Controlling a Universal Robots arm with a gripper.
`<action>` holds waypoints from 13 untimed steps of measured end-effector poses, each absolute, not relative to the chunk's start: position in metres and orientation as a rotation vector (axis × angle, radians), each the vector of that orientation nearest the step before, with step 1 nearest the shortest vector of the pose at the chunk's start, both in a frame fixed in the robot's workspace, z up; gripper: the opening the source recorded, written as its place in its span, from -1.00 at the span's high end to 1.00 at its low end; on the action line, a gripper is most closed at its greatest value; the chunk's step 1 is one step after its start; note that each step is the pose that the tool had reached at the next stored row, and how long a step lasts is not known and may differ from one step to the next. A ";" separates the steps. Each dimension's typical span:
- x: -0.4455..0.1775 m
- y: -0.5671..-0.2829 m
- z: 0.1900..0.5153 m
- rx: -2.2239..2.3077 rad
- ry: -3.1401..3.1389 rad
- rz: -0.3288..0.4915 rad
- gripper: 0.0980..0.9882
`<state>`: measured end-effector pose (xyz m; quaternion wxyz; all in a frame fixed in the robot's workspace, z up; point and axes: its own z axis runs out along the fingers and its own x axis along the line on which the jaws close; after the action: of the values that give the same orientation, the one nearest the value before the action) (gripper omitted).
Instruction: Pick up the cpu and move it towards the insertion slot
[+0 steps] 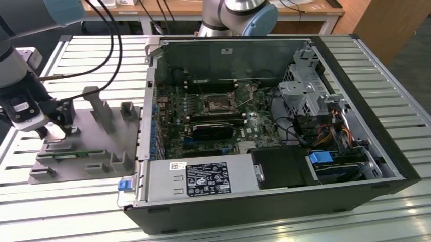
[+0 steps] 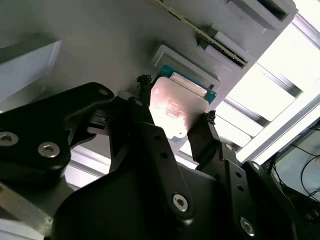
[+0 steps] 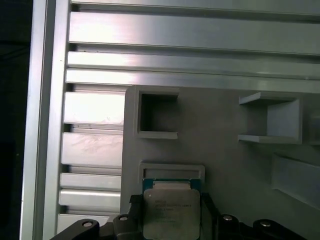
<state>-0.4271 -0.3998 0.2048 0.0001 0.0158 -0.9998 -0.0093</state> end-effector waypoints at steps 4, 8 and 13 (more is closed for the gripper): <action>-0.427 -0.400 0.214 0.050 -3.141 -0.029 0.00; -0.427 -0.400 0.223 0.050 -3.141 -0.029 0.00; -0.427 -0.399 0.233 0.050 -3.141 -0.029 0.00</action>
<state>-0.4271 -0.3994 0.2331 -0.0001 0.0158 -0.9998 -0.0093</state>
